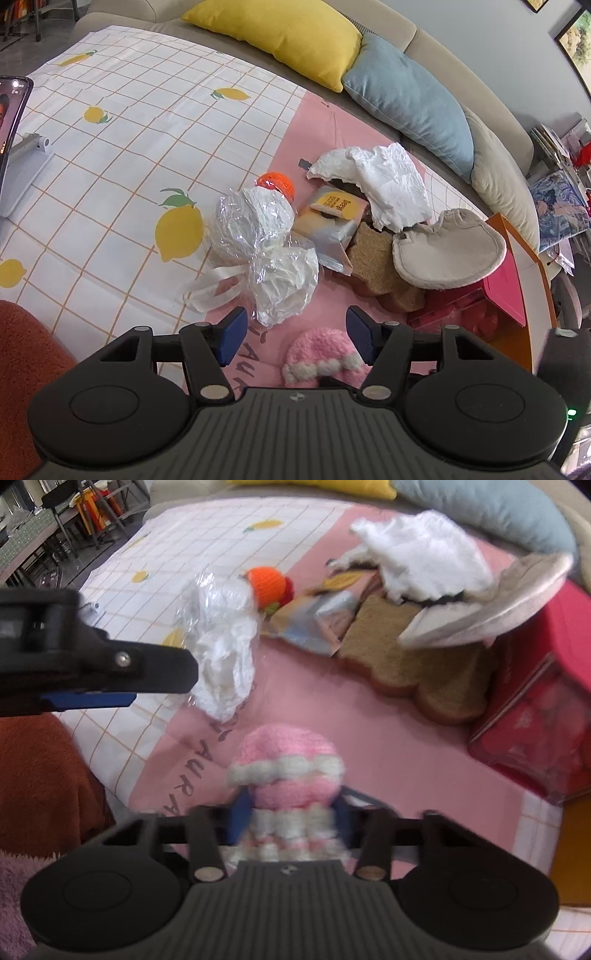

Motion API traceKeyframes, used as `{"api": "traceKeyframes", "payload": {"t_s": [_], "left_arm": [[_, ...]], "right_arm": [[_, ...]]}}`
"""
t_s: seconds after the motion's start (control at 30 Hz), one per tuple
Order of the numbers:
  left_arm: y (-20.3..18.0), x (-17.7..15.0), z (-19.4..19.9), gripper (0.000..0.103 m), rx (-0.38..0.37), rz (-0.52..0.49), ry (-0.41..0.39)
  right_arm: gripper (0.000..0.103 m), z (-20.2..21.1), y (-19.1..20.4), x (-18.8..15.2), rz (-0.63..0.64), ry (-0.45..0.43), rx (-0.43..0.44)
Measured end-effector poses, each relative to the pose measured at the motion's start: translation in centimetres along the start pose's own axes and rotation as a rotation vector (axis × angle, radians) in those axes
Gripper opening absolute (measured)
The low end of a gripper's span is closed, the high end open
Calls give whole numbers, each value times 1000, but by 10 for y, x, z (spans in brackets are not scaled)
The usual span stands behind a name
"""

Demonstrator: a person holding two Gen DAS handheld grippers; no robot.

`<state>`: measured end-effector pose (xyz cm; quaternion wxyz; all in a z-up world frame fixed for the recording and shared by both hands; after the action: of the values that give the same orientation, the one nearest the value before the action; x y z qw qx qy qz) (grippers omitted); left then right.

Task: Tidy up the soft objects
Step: 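Grasp the plastic-wrapped white bundle with the left gripper while the right gripper reaches the knitted hat, then close the right gripper on the pink-and-white knitted hat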

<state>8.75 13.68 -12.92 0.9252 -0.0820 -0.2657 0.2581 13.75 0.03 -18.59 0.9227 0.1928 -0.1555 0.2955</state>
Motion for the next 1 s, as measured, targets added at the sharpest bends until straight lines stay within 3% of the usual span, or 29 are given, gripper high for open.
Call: {"api": "traceKeyframes", "payload": {"t_s": [0.07, 0.23, 0.37, 0.53, 0.73, 0.77, 0.83, 0.87, 0.97, 1.0], "left_arm": [[1, 3, 0, 78, 3, 16, -20], [0, 14, -2, 88, 24, 47, -98], [-2, 20, -17, 88, 47, 68, -101], [-2, 19, -44, 88, 114, 19, -84], [-6, 13, -66, 78, 113, -65, -65], [-6, 12, -68, 69, 114, -71, -59], [-5, 8, -71, 61, 119, -89, -41], [-5, 7, -71, 60, 127, -100, -45], [-5, 6, -69, 56, 141, -120, -57], [-5, 6, -68, 55, 144, -122, -60]], "right_arm": [[33, 9, -7, 2, -29, -24, -5], [24, 27, -29, 10, -29, -116, -139], [25, 16, -36, 10, -23, -76, -168], [28, 9, -47, 7, -45, -49, -176], [36, 5, -52, 7, -66, -47, -175], [38, 4, -53, 7, -70, -46, -178], [54, 4, -57, 7, -96, -45, -193], [55, 4, -61, 7, -114, -45, -192], [52, 5, -67, 5, -152, -51, -157], [42, 6, -67, 5, -147, -56, -141]]}}
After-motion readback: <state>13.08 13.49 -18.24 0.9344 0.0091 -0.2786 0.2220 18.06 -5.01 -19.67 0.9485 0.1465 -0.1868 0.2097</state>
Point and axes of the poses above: each gripper's, at about its wrist camera, not at the fingertips, and z roughly against the way its jaws point, y to its left, x to its top, the point moved 6 cm from there along -z, roughly the way its jaws point, and after that the axes turned 8 degrees about x, right-handed, at the moved point
